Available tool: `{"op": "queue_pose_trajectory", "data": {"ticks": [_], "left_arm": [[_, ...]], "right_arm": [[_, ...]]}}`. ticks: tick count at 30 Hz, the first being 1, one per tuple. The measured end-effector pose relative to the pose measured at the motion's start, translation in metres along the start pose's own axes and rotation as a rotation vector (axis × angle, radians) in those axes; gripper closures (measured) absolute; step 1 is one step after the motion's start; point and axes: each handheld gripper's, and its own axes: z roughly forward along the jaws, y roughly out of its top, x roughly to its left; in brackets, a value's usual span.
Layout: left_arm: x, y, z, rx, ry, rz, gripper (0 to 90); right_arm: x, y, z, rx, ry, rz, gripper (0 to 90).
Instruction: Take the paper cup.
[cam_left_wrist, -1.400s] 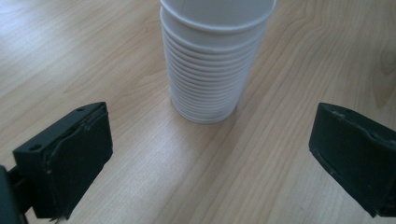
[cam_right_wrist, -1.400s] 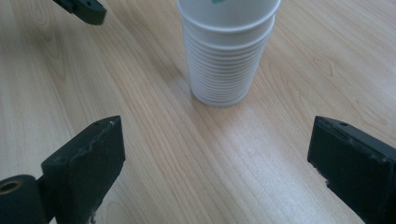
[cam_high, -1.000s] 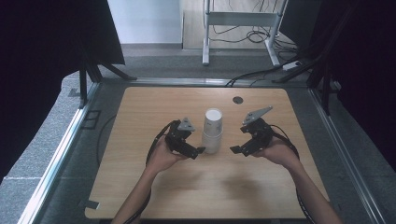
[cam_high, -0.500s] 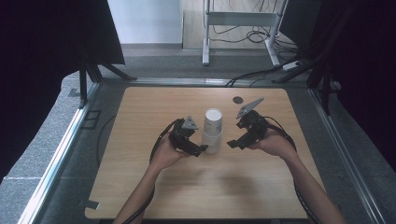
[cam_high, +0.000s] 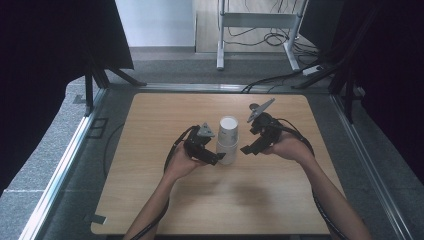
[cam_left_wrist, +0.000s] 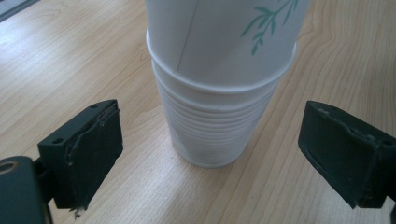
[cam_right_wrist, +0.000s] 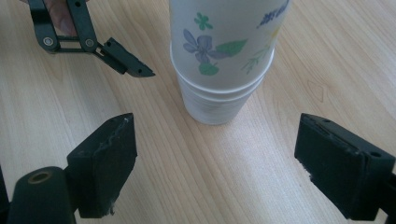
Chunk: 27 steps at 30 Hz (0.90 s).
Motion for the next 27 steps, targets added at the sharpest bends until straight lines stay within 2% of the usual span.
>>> {"op": "queue_pose_trajectory", "data": {"ticks": [14, 27], "left_arm": [[0.001, 0.003, 0.006, -0.02, -0.015, -0.019, 6.8], [0.003, 0.003, 0.007, -0.039, -0.007, -0.017, 8.9]], "right_arm": [[0.0, 0.025, 0.001, 0.053, -0.009, -0.016, 13.4], [-0.002, 0.049, 0.003, 0.096, -0.019, -0.025, 13.8]]}}
